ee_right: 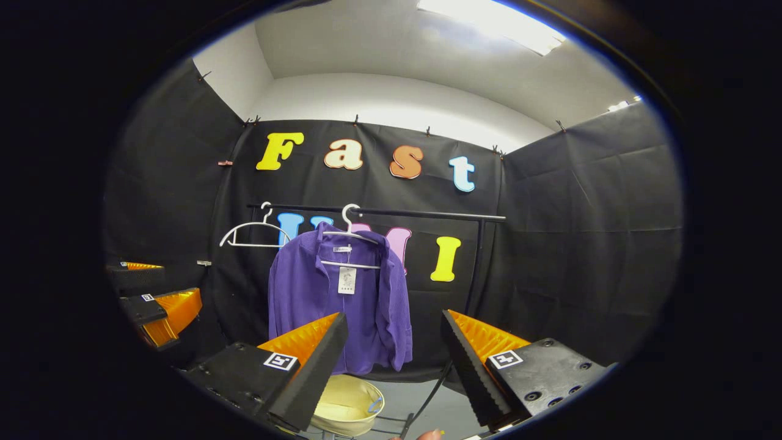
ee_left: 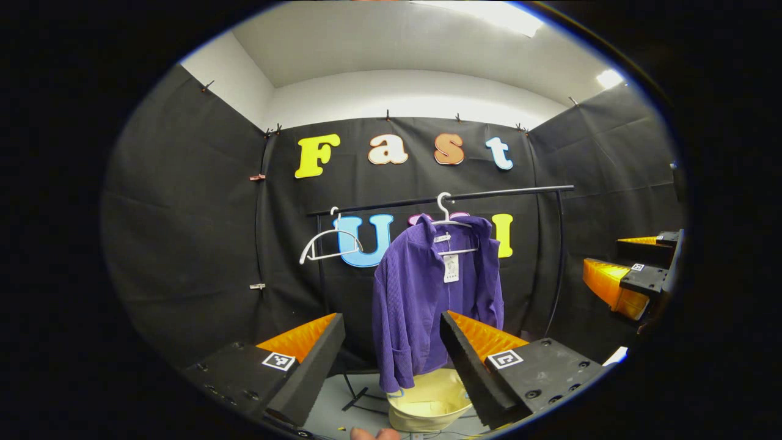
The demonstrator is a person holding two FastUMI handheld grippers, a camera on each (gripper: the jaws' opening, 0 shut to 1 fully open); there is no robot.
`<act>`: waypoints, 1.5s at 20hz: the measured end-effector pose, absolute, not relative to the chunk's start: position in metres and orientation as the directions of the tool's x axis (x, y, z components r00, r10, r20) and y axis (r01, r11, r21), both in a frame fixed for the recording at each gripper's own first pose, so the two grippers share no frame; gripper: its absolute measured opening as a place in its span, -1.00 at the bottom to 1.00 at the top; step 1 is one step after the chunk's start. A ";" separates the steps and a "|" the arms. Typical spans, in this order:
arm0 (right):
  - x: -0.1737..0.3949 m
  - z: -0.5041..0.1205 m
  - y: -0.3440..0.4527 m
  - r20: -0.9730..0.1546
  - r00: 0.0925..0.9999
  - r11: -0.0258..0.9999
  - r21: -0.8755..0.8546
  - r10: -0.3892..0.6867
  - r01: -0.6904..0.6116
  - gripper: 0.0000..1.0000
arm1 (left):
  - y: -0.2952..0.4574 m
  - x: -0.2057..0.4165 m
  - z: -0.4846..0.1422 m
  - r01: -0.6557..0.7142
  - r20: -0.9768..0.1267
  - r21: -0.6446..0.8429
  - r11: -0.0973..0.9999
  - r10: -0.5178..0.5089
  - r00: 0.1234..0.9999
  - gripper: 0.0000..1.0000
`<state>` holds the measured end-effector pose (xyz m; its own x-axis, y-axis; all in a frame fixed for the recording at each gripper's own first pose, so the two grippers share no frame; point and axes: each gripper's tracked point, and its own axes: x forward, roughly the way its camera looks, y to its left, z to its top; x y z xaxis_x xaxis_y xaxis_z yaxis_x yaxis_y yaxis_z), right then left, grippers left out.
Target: Grasp the clothes on the hanger with both hands and then place them into the laundry hamper below.
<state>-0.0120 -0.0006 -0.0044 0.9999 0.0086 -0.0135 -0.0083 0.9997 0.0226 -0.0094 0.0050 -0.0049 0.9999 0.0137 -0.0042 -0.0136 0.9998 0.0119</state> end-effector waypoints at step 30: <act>0.018 -0.010 0.049 -0.022 0.990 0.990 0.024 0.141 -0.141 0.94 | 0.000 -0.010 -0.018 -0.007 -0.038 -0.001 1.000 0.007 0.999 0.99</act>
